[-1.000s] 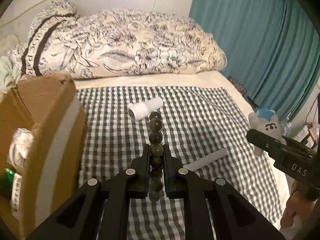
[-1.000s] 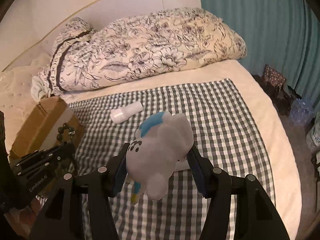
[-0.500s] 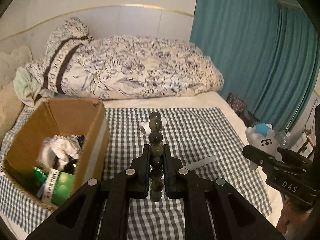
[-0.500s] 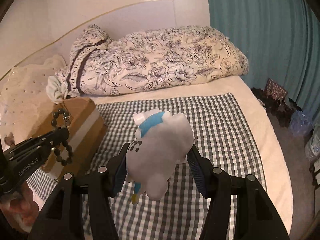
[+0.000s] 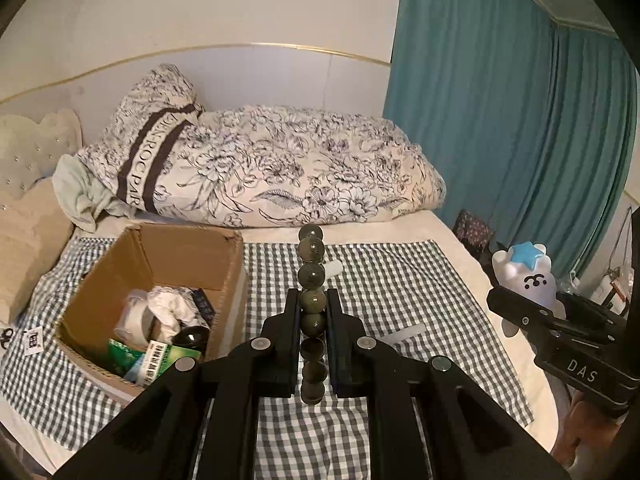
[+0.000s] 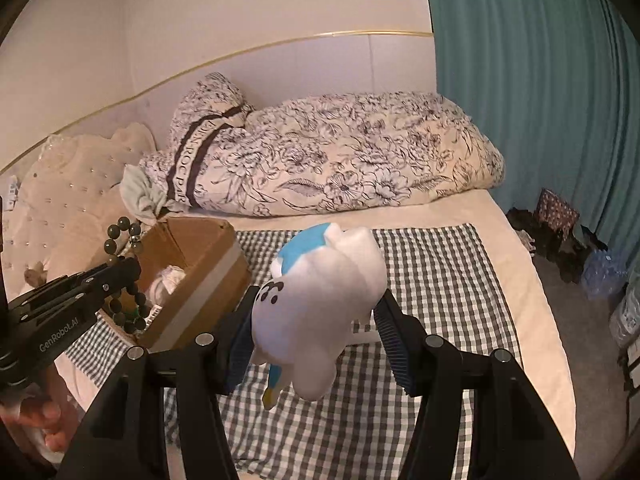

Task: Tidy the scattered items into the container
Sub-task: 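Lift and carry the bead string and plush toy over the cardboard box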

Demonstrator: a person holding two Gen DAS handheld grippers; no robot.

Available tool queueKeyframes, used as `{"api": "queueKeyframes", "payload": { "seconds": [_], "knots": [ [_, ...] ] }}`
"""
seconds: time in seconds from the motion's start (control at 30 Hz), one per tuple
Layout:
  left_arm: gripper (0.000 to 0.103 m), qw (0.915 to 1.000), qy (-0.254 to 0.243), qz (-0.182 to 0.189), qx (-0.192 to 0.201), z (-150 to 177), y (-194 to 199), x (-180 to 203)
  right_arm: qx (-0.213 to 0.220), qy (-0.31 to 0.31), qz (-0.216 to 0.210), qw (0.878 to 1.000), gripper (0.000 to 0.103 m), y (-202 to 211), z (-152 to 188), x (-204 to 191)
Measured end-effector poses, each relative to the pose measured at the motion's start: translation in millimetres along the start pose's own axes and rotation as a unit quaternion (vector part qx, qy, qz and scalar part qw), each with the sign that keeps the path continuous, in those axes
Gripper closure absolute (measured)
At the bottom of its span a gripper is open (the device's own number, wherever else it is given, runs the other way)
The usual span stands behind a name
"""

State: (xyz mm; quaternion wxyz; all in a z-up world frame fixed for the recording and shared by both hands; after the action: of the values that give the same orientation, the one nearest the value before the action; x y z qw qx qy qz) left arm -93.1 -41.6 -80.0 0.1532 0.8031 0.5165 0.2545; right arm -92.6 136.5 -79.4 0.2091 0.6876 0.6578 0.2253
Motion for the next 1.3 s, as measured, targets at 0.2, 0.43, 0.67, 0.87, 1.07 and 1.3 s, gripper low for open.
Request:
{"api": "queueKeyframes", "payload": {
  "seconds": [0.2,0.43,0.67,0.87,1.07,1.3],
  "knots": [
    [0.093,0.9997,-0.007,-0.016,0.015,-7,23,-10,0.008,0.006,-0.006,1.0,0.047,10,-3,-12],
    [0.093,0.9993,-0.007,-0.027,0.026,-15,38,-22,0.017,0.012,-0.015,1.0,0.047,17,-11,-28],
    [0.093,0.9988,-0.002,-0.039,0.03,-18,46,-44,0.026,0.021,-0.029,0.999,0.047,21,-21,-50],
    [0.093,0.9982,0.004,-0.053,0.028,-20,51,-71,0.025,0.029,-0.045,0.998,0.047,13,-26,-76],
    [0.093,0.9974,0.009,-0.068,0.025,-24,53,-94,0.026,0.039,-0.062,0.997,0.047,6,-36,-103],
    [0.093,0.9964,0.013,-0.08,0.027,-32,56,-117,0.031,0.049,-0.078,0.995,0.047,-3,-47,-129]
  ]
}}
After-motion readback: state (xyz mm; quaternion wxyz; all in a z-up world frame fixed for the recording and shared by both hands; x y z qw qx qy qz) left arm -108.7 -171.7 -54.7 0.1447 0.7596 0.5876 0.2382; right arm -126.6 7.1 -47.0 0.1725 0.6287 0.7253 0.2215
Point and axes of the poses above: each gripper's, at about its wrist camera, not at the fingertips, and y roughly against the way its jaws point, x to its right, z to its underside, the point moved 8 cm from there along -y, roughly the way its jaws point, and after that the axes turned 13 degrees about z, right-handed, at the moved point
